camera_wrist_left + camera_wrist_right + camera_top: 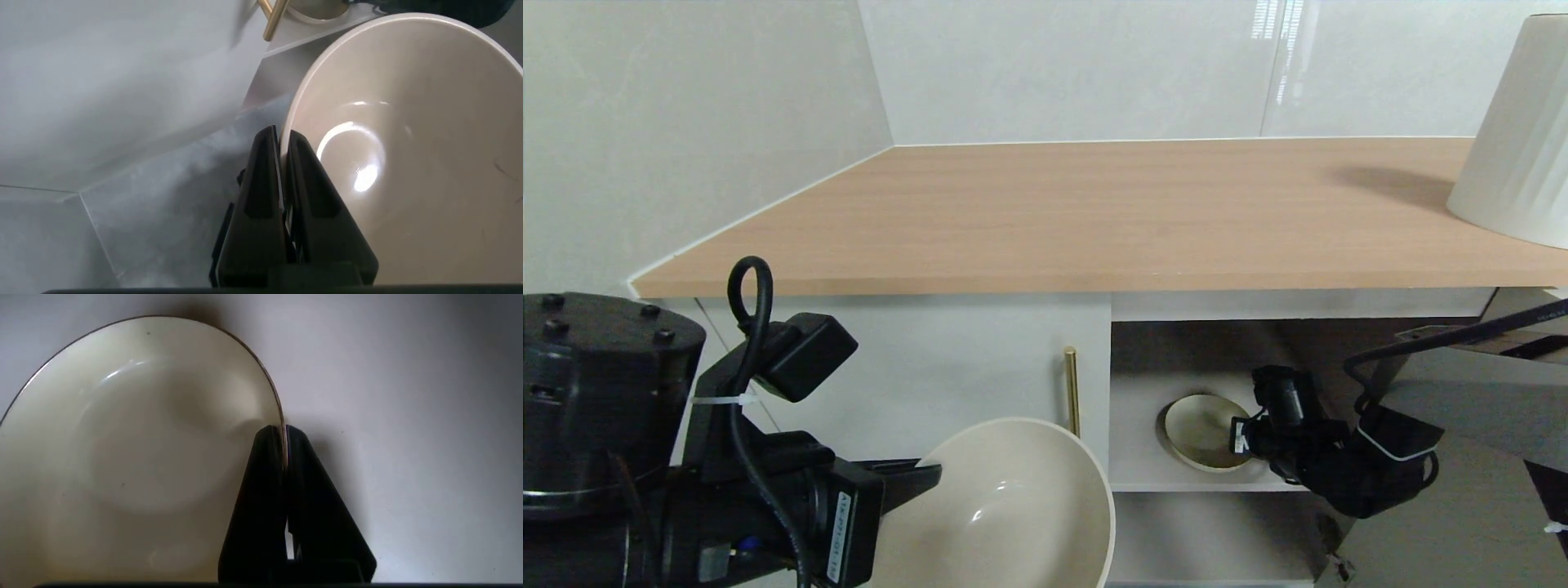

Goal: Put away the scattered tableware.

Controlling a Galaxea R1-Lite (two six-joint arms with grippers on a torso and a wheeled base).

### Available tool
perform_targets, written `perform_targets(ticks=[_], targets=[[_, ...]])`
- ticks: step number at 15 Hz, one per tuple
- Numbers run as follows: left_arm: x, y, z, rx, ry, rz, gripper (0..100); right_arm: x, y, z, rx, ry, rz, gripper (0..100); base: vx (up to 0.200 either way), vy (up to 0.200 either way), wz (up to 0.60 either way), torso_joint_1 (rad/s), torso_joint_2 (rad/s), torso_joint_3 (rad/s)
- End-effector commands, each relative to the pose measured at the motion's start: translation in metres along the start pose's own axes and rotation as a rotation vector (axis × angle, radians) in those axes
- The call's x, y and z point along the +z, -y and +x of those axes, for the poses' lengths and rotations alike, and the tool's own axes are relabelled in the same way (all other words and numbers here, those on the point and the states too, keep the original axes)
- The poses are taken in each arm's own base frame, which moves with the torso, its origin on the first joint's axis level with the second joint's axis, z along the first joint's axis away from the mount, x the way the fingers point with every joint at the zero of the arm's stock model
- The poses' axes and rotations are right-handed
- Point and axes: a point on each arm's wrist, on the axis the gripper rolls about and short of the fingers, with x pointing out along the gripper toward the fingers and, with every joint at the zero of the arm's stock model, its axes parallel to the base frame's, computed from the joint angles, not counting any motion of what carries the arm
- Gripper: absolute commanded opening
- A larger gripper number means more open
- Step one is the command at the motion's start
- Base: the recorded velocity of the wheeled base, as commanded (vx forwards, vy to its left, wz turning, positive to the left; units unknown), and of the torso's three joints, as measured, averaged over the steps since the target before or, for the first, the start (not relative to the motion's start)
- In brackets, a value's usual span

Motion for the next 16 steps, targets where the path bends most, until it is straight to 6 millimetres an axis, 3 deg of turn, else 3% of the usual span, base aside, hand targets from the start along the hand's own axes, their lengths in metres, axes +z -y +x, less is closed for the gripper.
perform_targets(ticks=[1, 2, 6, 8, 11, 14, 16], targets=[[0.000, 0.000, 0.001, 0.002, -0.004, 0.000, 0, 0.001, 0.000, 0.000, 0.002, 0.004, 0.002, 0, 0.000, 0.000, 0.00, 0.000, 0.00, 0.000], [0.000, 0.000, 0.001, 0.002, -0.002, 0.000, 0, 0.002, 0.000, -0.001, 0.002, 0.007, 0.004, 100, 0.000, 0.000, 0.00, 0.000, 0.00, 0.000], [-0.001, 0.000, 0.002, 0.004, -0.009, -0.001, 0, 0.005, 0.001, -0.007, 0.004, 0.014, 0.012, 100, 0.000, 0.000, 0.00, 0.000, 0.00, 0.000], [-0.001, 0.000, 0.005, 0.006, -0.020, 0.001, 0, 0.015, 0.002, -0.025, 0.021, 0.034, 0.017, 100, 0.000, 0.000, 0.00, 0.000, 0.00, 0.000], [-0.007, -0.002, 0.020, 0.023, -0.081, 0.054, 0, 0.027, -0.007, -0.072, 0.120, 0.057, 0.002, 100, 0.000, 0.000, 0.00, 0.000, 0.00, 0.000], [-0.015, 0.002, 0.038, 0.015, -0.156, 0.111, 0, 0.004, -0.023, -0.124, 0.310, -0.038, -0.129, 100, 0.000, 0.000, 0.00, 0.000, 0.00, 0.000], [-0.017, 0.007, 0.044, 0.000, -0.163, 0.126, 0, 0.002, -0.027, -0.153, 0.393, -0.021, -0.208, 100, 0.000, 0.000, 0.00, 0.000, 0.00, 0.000]])
